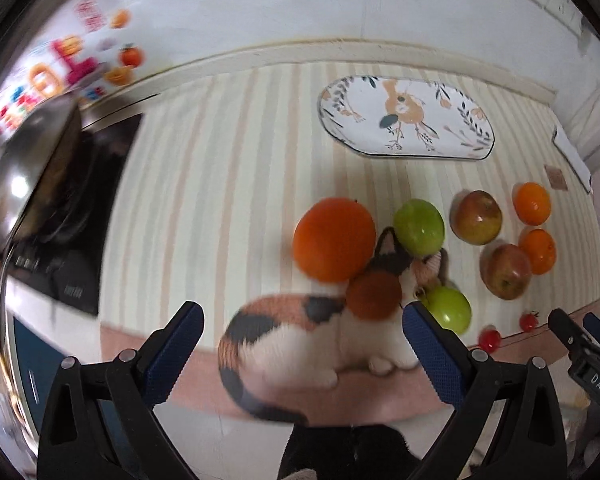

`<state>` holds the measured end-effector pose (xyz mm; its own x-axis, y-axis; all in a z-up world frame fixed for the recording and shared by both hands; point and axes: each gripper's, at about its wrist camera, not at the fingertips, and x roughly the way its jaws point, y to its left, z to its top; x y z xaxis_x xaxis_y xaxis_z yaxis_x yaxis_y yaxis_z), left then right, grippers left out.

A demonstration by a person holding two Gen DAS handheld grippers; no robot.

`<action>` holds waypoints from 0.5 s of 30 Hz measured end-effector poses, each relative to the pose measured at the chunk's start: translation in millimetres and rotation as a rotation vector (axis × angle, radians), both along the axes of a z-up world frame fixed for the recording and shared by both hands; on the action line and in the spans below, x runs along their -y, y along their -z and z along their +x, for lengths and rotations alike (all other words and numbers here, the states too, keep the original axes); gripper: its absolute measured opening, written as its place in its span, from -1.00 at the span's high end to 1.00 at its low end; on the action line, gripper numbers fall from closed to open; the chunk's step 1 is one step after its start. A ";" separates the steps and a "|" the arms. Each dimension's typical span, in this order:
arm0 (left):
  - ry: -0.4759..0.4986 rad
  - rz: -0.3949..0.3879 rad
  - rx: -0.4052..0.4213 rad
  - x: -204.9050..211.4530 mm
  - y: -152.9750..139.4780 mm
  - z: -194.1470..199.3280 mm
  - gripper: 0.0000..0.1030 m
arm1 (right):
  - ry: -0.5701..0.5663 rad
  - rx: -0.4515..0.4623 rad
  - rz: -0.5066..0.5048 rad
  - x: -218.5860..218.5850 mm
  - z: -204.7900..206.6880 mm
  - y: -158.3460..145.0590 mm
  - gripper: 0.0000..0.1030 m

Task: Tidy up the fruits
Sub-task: 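Grasp the large orange with the left tool while the right tool grasps the red apple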

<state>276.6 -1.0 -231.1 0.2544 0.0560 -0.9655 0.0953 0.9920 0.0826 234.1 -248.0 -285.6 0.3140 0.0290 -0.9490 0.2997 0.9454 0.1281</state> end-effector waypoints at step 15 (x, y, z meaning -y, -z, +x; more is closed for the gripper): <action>0.342 0.070 -0.204 24.7 82.4 75.4 -0.86 | 0.156 -0.118 0.027 -2.4 46.3 41.2 -1.00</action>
<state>351.9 -25.6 -313.5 0.0731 0.0688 -0.9950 0.4399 0.8931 0.0940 280.4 -245.6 -326.8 0.2037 0.0145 -0.9789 0.4565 0.8832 0.1081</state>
